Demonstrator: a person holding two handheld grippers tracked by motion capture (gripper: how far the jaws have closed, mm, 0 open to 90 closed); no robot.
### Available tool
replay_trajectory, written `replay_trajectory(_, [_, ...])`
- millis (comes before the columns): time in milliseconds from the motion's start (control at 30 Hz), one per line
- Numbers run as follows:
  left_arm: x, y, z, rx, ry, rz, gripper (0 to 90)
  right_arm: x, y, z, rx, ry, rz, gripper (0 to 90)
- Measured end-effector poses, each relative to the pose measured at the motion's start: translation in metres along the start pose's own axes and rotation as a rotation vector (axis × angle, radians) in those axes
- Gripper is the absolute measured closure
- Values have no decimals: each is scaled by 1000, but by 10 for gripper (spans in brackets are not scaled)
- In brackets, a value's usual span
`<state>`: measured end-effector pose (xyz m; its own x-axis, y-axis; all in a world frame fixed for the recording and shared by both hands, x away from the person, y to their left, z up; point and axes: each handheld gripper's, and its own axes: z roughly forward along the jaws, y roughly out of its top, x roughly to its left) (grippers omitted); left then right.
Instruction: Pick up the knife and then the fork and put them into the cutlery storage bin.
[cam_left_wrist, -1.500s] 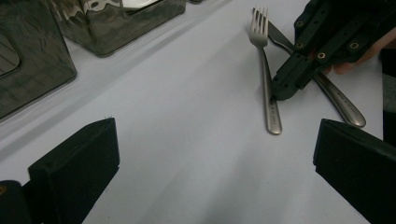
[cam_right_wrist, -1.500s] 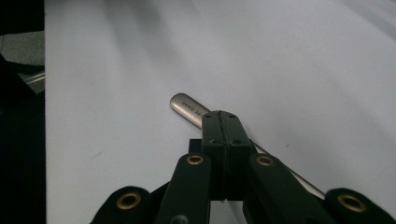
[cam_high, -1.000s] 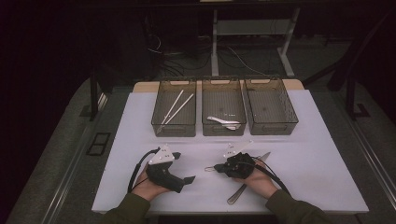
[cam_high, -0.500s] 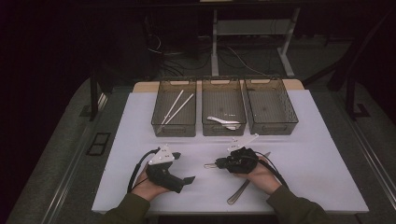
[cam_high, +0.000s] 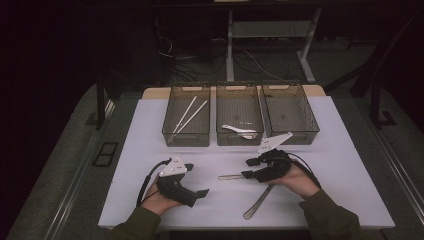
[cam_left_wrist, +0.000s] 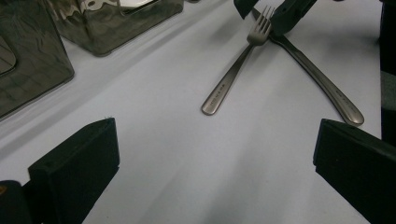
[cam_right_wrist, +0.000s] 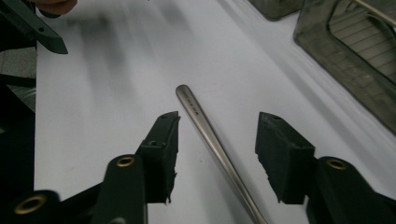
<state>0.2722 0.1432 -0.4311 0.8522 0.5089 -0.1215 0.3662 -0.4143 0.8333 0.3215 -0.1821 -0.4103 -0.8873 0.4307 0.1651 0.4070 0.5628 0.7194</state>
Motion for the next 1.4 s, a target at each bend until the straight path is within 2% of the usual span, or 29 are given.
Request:
replay_trajectory(200, [0,0,0,5,-1,4,0,-5,0,-8,32,-2,-9,418])
replay_trajectory(333, [0,0,0,2,-1,2,0,-7,-1,-7,68,1,-25,420])
replay_trajectory(400, [0,0,0,4,-1,3,0,-9,-1,-6,84,5,-37,441])
replay_trajectory(467, [0,0,0,4,-2,3,0,-12,-1,-5,116,-5,-90,455])
replay_trajectory(600, [0,0,0,4,-1,4,0,-15,0,-1,165,-14,-131,493])
replay_trajectory(867, [1,-1,1,10,-5,2,0,-22,2,7,239,5,-164,577])
replay_trajectory(1067, [1,-1,2,11,-5,1,0,-23,4,13,278,39,-185,653])
replay_trajectory(1267, [1,-1,2,12,-5,1,0,-23,5,21,338,38,-243,695])
replay_trajectory(1400, [1,-1,2,14,-5,2,0,-22,7,23,369,27,-264,714])
